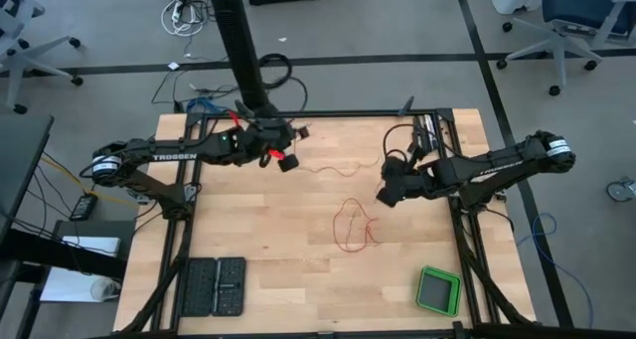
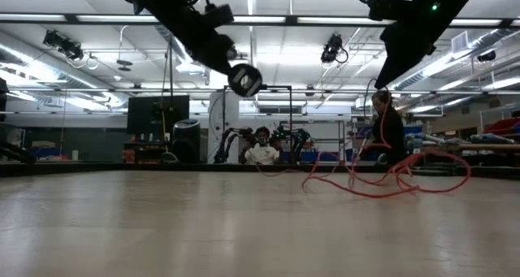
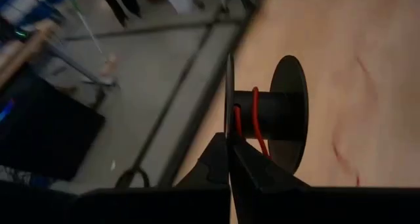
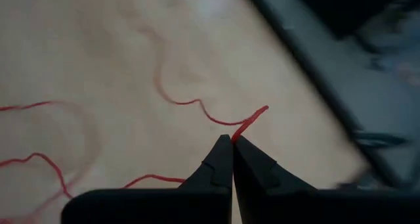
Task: Coil cords
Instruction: Coil the red wire cable onto the black spool
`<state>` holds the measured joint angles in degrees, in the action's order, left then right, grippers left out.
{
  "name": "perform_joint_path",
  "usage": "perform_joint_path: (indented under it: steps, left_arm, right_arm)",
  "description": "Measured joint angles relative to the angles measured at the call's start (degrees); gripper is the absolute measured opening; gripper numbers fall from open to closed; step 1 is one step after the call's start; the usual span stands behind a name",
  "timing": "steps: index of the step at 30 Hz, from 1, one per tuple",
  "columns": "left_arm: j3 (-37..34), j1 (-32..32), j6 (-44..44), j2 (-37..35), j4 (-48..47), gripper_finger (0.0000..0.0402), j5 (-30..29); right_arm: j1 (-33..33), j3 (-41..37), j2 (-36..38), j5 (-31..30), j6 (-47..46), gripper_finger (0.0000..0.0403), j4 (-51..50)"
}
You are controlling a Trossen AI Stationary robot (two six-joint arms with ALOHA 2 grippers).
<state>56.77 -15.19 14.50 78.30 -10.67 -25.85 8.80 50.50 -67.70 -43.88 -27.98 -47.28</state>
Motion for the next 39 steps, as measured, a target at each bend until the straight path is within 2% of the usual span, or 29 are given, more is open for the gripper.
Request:
perform_joint_path:
  steps: [3, 6, 10, 16, 19, 25, 33, 39]
  left_arm:
    - [0.0, 0.8, 0.0, 0.0, -5.8, 0.0000, 1.7]
    - [0.0, 1.5, 0.1, 0.0, -10.4, 0.0000, 5.8]
    - [0.0, 2.1, -0.8, 0.0, -11.6, 0.0000, 17.3]
    - [0.0, 2.9, -5.4, 0.0, -5.2, 0.0000, 33.7]
    - [0.0, 3.0, -5.8, 0.0, -5.5, 0.0000, 38.8]
    - [0.0, 2.9, -6.0, 0.0, -17.0, 0.0000, 36.5]
    - [0.0, 2.9, -4.9, 0.0, -34.8, 0.0000, 25.1]
    - [0.0, 2.9, 4.0, 0.0, -40.7, 0.0000, 15.7]
  right_arm:
    - [-1.6, 0.0, 0.0, -4.2, -1.8, 0.0001, -2.7]
    - [-3.3, 0.0, 0.0, -5.7, -2.4, 0.0001, -4.7]
    - [-5.2, 0.0, 0.0, -6.7, -2.4, 0.0001, -5.0]
    - [-7.0, 0.0, 0.0, -9.4, -2.1, 0.0001, -5.1]
    - [-7.4, 0.0, 0.1, -10.7, -1.9, 0.0001, -5.2]
    - [-7.5, 0.0, 2.2, -12.7, -1.8, 0.0001, -5.2]
    - [-7.3, 0.0, 10.1, -16.1, -1.6, 0.0001, -3.9]
    - [-5.4, 0.0, 17.8, -19.9, 6.2, 0.0001, 4.4]
